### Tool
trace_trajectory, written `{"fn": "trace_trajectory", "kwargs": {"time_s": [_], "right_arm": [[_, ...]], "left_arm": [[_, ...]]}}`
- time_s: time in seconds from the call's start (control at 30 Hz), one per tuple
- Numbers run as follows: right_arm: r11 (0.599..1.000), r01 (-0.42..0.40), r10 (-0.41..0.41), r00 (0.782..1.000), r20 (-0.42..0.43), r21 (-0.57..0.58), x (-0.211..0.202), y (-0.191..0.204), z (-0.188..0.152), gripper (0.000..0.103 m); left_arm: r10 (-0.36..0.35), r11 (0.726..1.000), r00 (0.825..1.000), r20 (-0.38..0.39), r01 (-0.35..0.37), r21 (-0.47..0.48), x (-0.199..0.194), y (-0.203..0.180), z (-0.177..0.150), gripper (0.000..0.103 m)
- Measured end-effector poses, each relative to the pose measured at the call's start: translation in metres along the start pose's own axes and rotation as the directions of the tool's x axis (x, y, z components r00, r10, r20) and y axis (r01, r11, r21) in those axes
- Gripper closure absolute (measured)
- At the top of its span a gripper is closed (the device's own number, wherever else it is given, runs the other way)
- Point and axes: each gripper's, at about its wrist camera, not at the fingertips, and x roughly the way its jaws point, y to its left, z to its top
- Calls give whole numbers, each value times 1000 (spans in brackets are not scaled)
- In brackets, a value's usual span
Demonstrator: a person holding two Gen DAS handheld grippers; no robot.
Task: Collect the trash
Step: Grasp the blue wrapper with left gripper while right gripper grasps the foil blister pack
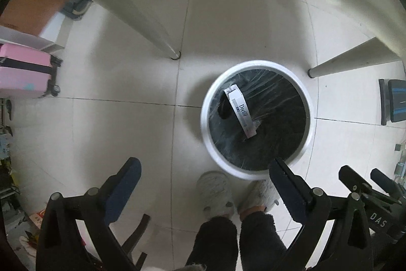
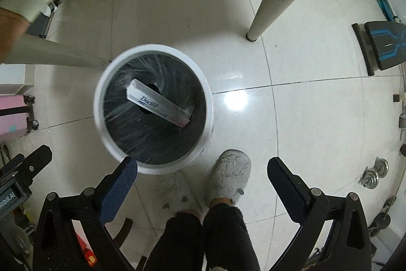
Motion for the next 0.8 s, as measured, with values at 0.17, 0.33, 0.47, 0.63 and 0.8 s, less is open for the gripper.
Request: {"fn": "trace_trajectory", "kwargs": {"time_s": [0.17, 0.33, 0.47, 0.63, 0.8], "right_arm": [[1000, 1, -1, 1000, 22, -12, -60, 5, -14, 0], [1000, -7, 8, 999, 52, -13, -137, 10, -31, 0], [1000, -13, 14, 998, 56, -14, -196, 15, -47, 0], [999, -34, 35, 998, 61, -6, -262, 20, -66, 0], [995, -98, 96, 992, 76, 23, -323, 23, -73, 0]], "left_arm": [[1, 1000, 1000, 21, -1, 5, -55, 7, -13, 0], [-22, 1000, 999, 36, 22, 9, -118, 16, -27, 0], [-34, 999, 999, 40, 33, 6, -162, 22, -40, 0], [-39, 999, 997, 69, 38, 18, -219, 27, -53, 0], [-38, 999, 993, 110, 36, 21, -270, 30, -53, 0]]}}
